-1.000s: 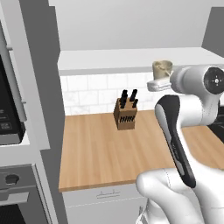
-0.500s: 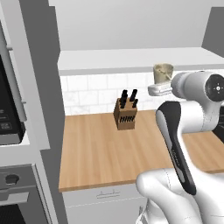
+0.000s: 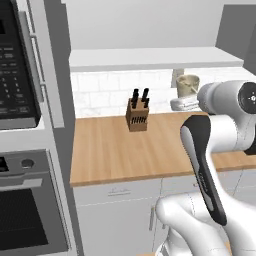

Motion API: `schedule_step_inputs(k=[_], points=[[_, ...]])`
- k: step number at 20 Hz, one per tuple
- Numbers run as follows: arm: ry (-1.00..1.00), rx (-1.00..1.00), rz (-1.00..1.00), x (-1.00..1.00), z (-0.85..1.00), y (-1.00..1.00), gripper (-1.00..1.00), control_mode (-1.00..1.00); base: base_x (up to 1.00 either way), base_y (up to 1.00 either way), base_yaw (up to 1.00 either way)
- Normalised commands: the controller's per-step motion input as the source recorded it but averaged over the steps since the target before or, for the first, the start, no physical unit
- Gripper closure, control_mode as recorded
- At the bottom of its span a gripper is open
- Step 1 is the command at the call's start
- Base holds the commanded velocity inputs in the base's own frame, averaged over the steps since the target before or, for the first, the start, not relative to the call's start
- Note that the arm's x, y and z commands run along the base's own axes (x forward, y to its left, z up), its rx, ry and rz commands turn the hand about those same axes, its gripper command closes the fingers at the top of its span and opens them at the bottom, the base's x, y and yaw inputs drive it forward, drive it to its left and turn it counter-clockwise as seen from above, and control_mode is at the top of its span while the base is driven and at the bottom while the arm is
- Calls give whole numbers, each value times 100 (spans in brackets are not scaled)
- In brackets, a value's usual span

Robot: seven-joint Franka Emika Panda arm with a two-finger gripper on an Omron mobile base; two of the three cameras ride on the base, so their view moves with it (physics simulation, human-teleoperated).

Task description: Gather all objects into one cabinet and sort the glasses and bowls to opposite sides.

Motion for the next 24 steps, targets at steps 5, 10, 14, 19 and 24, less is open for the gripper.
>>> schedule_step_inputs(k=[5,10,14,19,24], points=[[0,0,0,0,0,0,100,100,-100,0,0],[0,0,0,0,0,0,100,100,-100,-10,-3],[0,0,0,0,0,0,100,100,-98,-23,-4],[0,0,0,0,0,0,100,100,-72,-56,-1],[0,0,0,0,0,0,100,100,-42,-94,0]])
